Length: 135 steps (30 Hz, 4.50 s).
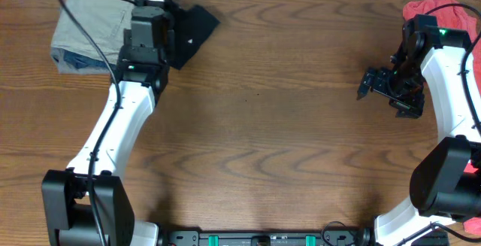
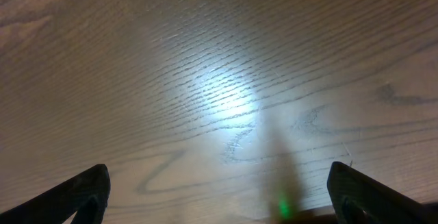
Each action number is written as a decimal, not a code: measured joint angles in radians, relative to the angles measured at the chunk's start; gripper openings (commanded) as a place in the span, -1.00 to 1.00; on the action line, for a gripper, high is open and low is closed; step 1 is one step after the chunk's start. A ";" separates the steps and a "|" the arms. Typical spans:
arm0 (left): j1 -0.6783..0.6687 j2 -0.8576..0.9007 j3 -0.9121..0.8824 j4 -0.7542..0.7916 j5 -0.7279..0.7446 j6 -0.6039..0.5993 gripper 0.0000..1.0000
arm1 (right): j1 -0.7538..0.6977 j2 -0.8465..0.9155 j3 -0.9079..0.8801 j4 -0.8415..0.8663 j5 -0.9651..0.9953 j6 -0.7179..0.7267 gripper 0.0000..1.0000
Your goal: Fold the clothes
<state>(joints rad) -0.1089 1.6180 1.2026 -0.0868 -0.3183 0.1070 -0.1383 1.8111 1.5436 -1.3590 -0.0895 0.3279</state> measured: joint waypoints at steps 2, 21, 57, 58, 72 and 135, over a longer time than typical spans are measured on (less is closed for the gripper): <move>0.019 0.004 0.000 0.036 0.002 -0.024 -0.88 | 0.000 0.000 0.000 0.000 0.000 0.000 0.99; 0.179 0.200 0.000 0.347 0.005 -0.066 -0.88 | 0.000 0.000 0.000 0.000 0.000 0.000 0.98; 0.156 -0.299 0.027 -0.374 0.053 -0.226 0.96 | 0.000 0.000 0.000 0.000 0.000 0.000 0.99; 0.150 -0.326 0.028 -0.436 0.077 -0.249 0.96 | 0.000 0.000 0.000 0.001 0.000 0.000 0.99; 0.070 -0.401 -0.018 -1.028 0.496 -0.447 0.96 | 0.000 0.000 0.000 0.002 0.000 0.000 0.99; 0.068 -1.290 -0.811 -0.442 0.558 -0.470 0.96 | 0.000 0.000 0.000 0.002 0.000 0.000 0.98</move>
<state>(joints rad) -0.0414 0.3279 0.3916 -0.5285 0.2398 -0.3630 -0.1383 1.8111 1.5436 -1.3567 -0.0895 0.3279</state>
